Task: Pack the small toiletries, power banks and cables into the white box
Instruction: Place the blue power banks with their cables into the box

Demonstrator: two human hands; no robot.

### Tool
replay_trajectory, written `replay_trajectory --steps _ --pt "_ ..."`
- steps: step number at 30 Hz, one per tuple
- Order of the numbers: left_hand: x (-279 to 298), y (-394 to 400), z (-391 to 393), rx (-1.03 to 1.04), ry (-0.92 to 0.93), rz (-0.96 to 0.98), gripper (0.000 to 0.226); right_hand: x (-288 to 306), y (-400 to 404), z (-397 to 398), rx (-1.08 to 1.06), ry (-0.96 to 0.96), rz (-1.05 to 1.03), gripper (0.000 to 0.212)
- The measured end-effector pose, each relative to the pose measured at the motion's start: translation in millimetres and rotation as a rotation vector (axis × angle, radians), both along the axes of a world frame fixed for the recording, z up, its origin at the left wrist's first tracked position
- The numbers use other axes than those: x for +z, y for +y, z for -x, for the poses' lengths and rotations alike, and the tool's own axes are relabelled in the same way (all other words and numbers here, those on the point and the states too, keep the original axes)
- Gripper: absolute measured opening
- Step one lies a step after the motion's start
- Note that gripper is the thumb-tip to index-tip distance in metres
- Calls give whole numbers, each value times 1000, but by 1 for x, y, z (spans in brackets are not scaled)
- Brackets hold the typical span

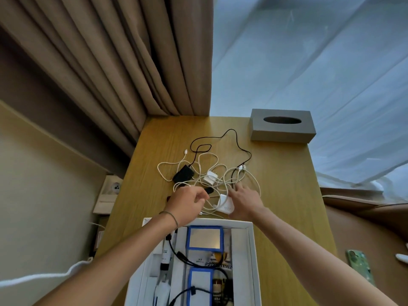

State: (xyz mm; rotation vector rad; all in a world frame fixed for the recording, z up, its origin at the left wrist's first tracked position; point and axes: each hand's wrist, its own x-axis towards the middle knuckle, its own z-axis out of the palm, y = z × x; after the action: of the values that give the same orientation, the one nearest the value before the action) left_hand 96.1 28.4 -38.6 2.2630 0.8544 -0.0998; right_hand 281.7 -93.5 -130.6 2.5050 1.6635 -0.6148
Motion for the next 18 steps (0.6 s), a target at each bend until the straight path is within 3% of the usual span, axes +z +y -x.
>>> replay_trajectory --steps 4,8,12,15,18 --pt "6 -5 -6 7 -53 -8 18 11 -3 -3 9 14 -57 74" --pt "15 -11 -14 24 -151 -16 21 38 -12 -9 -57 66 -122 56" --pt "22 -20 -16 -2 -232 18 29 77 -25 -8 -84 94 -239 58" --pt "28 -27 -15 30 -305 138 29 109 -36 -1 -124 201 -350 61" --pt "35 -32 -8 134 -401 376 29 136 -47 14 -189 419 -423 63"
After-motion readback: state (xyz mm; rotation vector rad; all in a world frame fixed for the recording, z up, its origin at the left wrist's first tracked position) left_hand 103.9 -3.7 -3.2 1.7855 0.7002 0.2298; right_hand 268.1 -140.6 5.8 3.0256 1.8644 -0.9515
